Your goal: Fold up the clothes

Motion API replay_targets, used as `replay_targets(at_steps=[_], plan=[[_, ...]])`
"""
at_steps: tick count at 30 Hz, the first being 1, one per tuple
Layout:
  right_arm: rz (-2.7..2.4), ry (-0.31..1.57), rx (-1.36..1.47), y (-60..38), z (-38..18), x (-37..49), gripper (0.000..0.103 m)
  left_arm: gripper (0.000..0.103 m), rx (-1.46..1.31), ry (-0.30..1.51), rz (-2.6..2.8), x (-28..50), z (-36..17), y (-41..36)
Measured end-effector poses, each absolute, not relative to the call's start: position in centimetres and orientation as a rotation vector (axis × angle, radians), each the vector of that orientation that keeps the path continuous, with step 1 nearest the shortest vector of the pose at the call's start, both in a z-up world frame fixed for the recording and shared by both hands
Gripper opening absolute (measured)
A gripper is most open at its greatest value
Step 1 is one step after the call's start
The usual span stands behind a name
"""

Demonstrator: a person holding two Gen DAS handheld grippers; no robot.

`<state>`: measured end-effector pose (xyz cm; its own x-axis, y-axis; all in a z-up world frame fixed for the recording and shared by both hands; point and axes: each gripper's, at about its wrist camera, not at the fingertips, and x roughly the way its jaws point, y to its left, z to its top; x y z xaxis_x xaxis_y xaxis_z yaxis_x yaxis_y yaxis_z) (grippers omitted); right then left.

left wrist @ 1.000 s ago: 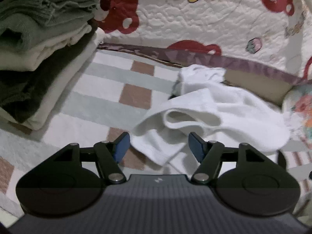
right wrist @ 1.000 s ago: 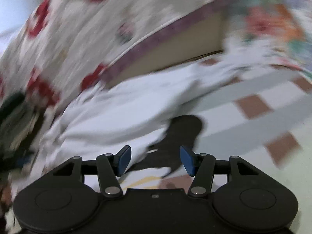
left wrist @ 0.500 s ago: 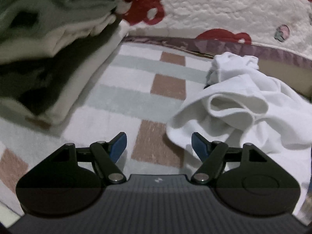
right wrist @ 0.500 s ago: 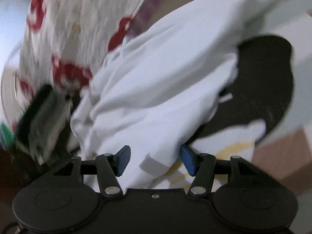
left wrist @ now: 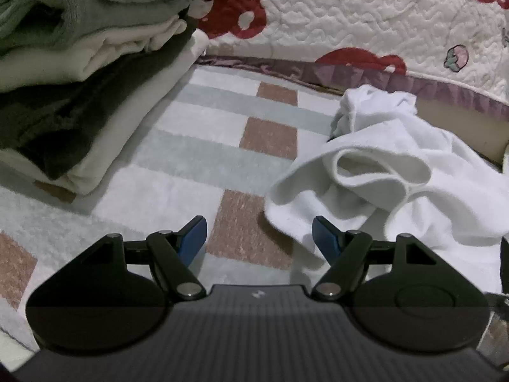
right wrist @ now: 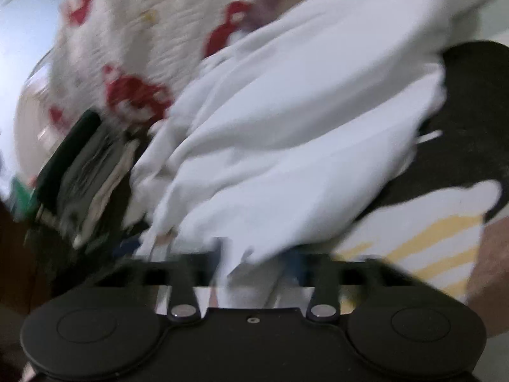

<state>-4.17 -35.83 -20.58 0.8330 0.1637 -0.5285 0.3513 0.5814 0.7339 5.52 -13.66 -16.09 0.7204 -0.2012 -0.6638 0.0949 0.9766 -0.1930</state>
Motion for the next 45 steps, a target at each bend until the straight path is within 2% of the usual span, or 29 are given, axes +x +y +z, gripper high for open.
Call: replay_targets(at_steps=[4, 9, 12, 17, 24, 31, 33, 34, 35, 37, 40, 42, 45], plan=[[-0.163, 0.368, 0.976, -38.5, -15.2, -8.6, 0.004, 0.072, -0.162, 0.700, -0.238, 4.8, -14.2, -13.8], [-0.404, 0.379, 0.510, -38.5, -6.9, -15.7, 0.004, 0.071, -0.098, 0.682, -0.377, 3.7, -12.4, -15.8], [-0.521, 0.453, 0.441, -38.6, -7.4, -18.5, 0.004, 0.071, -0.073, 0.713, -0.497, 2.7, -12.0, -18.0], [-0.612, 0.504, 0.493, -39.5, -10.9, -19.8, 0.004, 0.073, 0.032, 0.727, -0.691, 0.2, -11.4, -22.9], [-0.608, 0.493, 0.469, -40.1, -10.4, -18.0, 0.005, 0.073, 0.263, 0.734, -0.870, -3.5, -12.8, -28.3], [-0.598, 0.516, 0.439, -40.7, -10.2, -17.1, 0.005, 0.072, 0.519, 0.736, -0.874, -3.0, -15.2, -32.5], [-0.588, 0.528, 0.427, -40.8, -10.5, -16.9, 0.005, 0.062, 0.576, 0.717, -0.870, -2.8, -15.6, -33.1], [-0.585, 0.538, 0.424, -41.1, -10.7, -16.7, 0.005, 0.029, 0.574, 0.713, -0.853, -2.5, -15.4, -33.1], [-0.584, 0.552, 0.418, -41.3, -11.0, -16.5, 0.005, 0.008, 0.533, 0.725, -0.831, -1.8, -15.0, -32.9], [-0.571, 0.600, 0.397, -42.2, -11.7, -15.7, 0.005, 0.008, 0.446, 0.738, -0.784, -0.5, -14.0, -32.3], [-0.550, 0.642, 0.405, -43.5, -12.5, -14.3, 0.005, 0.007, 0.292, 0.652, -0.670, 1.3, -11.8, -29.7], [-0.537, 0.663, 0.418, -44.3, -13.0, -13.4, 0.005, 0.001, 0.201, 0.620, -0.596, 2.4, -11.2, -27.4], [-0.517, 0.693, 0.437, -45.6, -13.8, -12.0, 0.010, 0.001, 0.059, 0.605, -0.488, 4.3, -11.0, -23.6]])
